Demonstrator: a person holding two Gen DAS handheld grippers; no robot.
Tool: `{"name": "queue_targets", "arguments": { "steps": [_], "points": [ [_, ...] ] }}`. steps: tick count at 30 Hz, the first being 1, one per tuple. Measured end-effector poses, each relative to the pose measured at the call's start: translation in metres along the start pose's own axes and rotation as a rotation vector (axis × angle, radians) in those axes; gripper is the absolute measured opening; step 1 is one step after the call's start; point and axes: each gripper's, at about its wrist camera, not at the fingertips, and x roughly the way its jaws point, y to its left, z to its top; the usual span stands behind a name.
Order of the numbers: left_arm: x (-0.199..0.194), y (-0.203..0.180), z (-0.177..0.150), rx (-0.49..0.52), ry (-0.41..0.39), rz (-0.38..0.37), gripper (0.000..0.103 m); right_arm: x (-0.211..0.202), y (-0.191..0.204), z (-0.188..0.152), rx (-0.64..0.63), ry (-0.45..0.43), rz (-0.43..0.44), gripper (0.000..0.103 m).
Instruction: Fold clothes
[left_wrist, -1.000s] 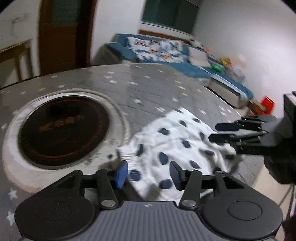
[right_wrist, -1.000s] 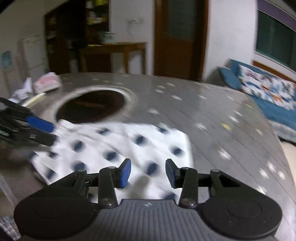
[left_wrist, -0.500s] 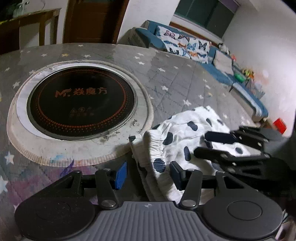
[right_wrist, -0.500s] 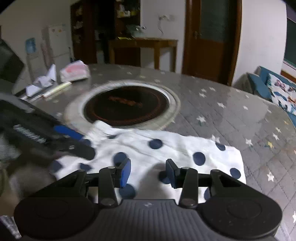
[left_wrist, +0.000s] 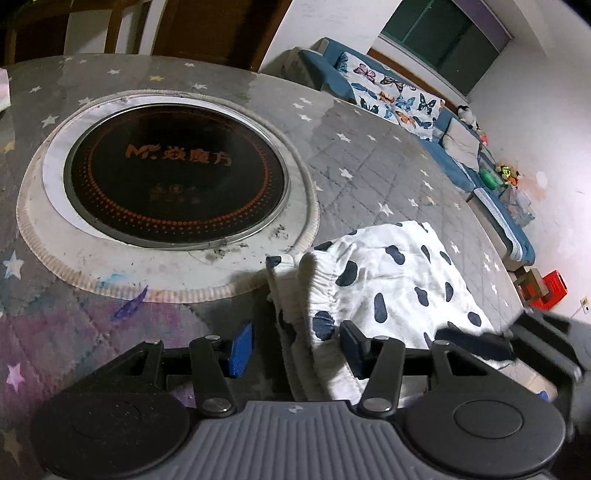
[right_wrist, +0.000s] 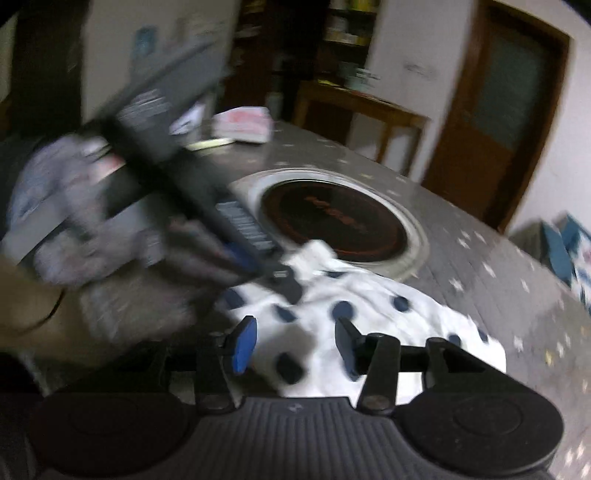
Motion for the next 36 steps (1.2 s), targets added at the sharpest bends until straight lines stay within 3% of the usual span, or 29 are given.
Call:
{"name": "queue_targets", "arguments": {
  "steps": [7, 11, 15, 24, 29, 32, 36],
  "points": [
    [-0.002, 0.001, 0.001, -0.061, 0.005, -0.004, 0.057, 0.029, 0.037, -0.007, -0.214, 0.065, -0.036, 0.048],
    [-0.001, 0.003, 0.000, -0.101, 0.011, -0.009, 0.062, 0.036, 0.042, -0.006, -0.243, 0.075, -0.054, 0.043],
    [-0.001, 0.006, 0.001, -0.161, 0.011, -0.025, 0.067, 0.032, 0.033, -0.002, -0.150, 0.050, -0.041, 0.026],
    [0.009, 0.014, 0.004, -0.371, 0.050, -0.130, 0.069, 0.008, -0.008, 0.001, 0.134, -0.061, 0.015, 0.022],
    [0.016, 0.014, 0.005, -0.452, 0.056, -0.142, 0.067, 0.004, -0.015, -0.006, 0.179, -0.079, 0.017, 0.022],
    [0.019, 0.016, 0.005, -0.491, 0.061, -0.136, 0.057, 0.004, -0.016, -0.009, 0.198, -0.090, 0.019, 0.022],
    [0.018, 0.028, -0.003, -0.557, 0.062, -0.183, 0.056, 0.000, -0.022, -0.012, 0.258, -0.121, 0.019, 0.021]
  ]
}}
